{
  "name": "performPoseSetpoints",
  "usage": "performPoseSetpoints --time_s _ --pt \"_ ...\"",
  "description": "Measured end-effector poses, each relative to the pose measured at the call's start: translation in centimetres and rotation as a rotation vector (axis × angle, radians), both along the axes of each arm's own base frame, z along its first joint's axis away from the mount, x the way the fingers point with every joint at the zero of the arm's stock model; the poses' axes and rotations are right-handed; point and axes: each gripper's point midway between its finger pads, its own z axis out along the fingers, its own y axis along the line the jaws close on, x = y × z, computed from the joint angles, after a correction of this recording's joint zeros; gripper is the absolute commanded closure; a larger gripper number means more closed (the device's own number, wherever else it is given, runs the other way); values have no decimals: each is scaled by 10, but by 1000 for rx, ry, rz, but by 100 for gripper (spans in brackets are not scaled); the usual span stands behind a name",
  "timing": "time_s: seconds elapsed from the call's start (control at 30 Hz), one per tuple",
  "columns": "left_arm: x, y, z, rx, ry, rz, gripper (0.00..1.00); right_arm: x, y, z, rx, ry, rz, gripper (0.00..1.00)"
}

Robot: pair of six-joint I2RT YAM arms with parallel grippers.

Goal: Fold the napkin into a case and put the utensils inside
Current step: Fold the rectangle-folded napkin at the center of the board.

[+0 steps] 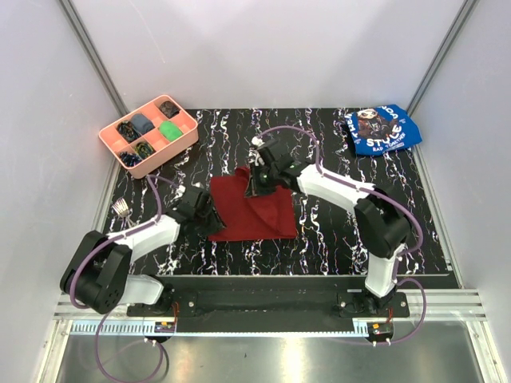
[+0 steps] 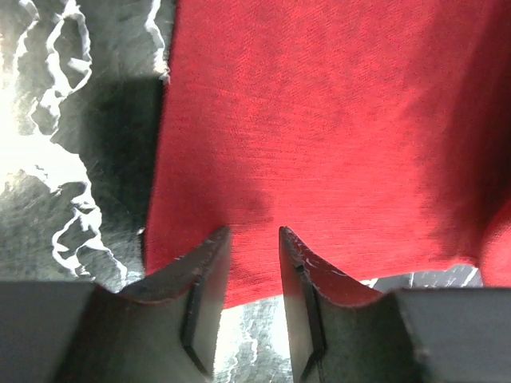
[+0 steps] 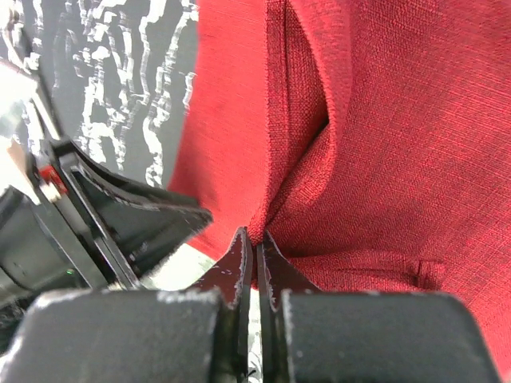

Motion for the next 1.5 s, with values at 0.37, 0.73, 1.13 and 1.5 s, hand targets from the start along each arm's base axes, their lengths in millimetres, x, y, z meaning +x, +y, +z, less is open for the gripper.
performPoseSetpoints --time_s 0.37,0.73,1.13,1.5 --pt "-1 7 -2 -11 -51 32 69 6 38 -5 128 70 -46 100" --pt "-4 11 2 -7 -48 39 68 1 64 -8 224 154 -70 100" --pt "3 38 -4 -6 -11 114 77 0 68 -6 249 180 -91 100" --pt "7 29 -5 -63 -42 99 78 -8 84 -33 223 243 -96 100"
